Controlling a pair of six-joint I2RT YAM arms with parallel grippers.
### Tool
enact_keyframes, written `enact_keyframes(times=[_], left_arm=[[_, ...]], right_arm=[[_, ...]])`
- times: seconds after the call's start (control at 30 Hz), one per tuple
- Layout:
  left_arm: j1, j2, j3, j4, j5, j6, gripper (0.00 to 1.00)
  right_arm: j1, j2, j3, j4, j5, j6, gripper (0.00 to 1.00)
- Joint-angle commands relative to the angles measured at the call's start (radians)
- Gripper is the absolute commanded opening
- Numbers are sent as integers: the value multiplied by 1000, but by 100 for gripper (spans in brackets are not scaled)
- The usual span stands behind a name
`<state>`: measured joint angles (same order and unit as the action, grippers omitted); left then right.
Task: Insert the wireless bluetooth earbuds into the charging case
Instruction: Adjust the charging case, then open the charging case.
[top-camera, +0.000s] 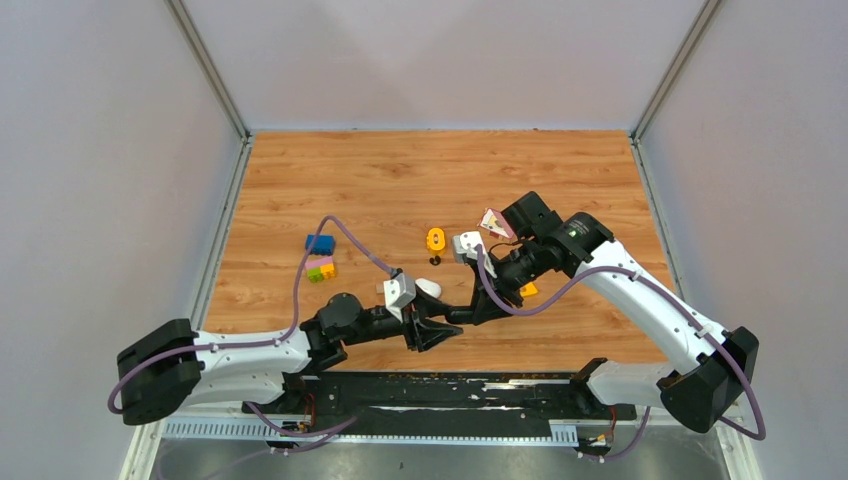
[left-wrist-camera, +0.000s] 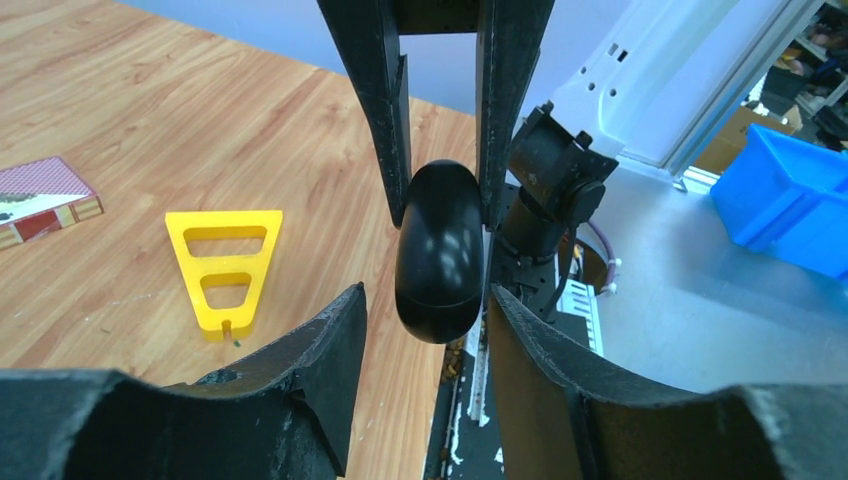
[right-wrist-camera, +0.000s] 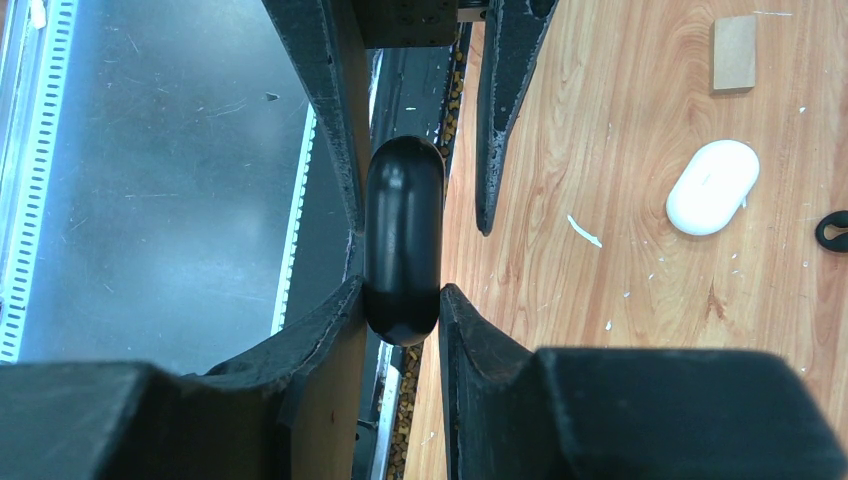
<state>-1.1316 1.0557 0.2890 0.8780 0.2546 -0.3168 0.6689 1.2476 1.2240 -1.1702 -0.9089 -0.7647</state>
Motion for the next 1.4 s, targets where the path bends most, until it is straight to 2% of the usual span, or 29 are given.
enact_keyframes(times=[0.0, 0.1, 0.3, 0.47, 0.73, 0.8, 0.97, 1.1, 1.17, 1.37], left_arm=[[-2, -36, 30, 61, -5, -18, 55], [-3, -66, 32, 17, -16, -4, 55], [-2, -66, 35, -6, -23, 3, 47], [-2, -23, 47, 10, -13, -9, 52], [-2, -18, 54, 28, -12, -3, 45], [-2, -19, 55, 24, -11, -1, 42], [-2, -16, 54, 25, 2, 4, 22], [-2, -1, 56, 30, 37, 26, 0], [-2, 7, 54, 39, 57, 41, 0], [-3, 12, 42, 62, 80, 54, 0]], right_arm=[[-6, -11, 10, 23, -22, -7, 6], [-5, -10, 9, 26, -24, -6, 6], [-6, -8, 13, 26, -26, 1, 7], [-5, -10, 19, 27, -30, 4, 7], [-5, -9, 19, 23, -27, 5, 8], [-6, -8, 18, 25, -27, 4, 8], [-6, -6, 23, 26, -28, 8, 10], [-5, 1, 32, 34, -25, 41, 25], [-9, 7, 42, 35, -30, 54, 31], [-21, 41, 103, 9, -15, 61, 34]])
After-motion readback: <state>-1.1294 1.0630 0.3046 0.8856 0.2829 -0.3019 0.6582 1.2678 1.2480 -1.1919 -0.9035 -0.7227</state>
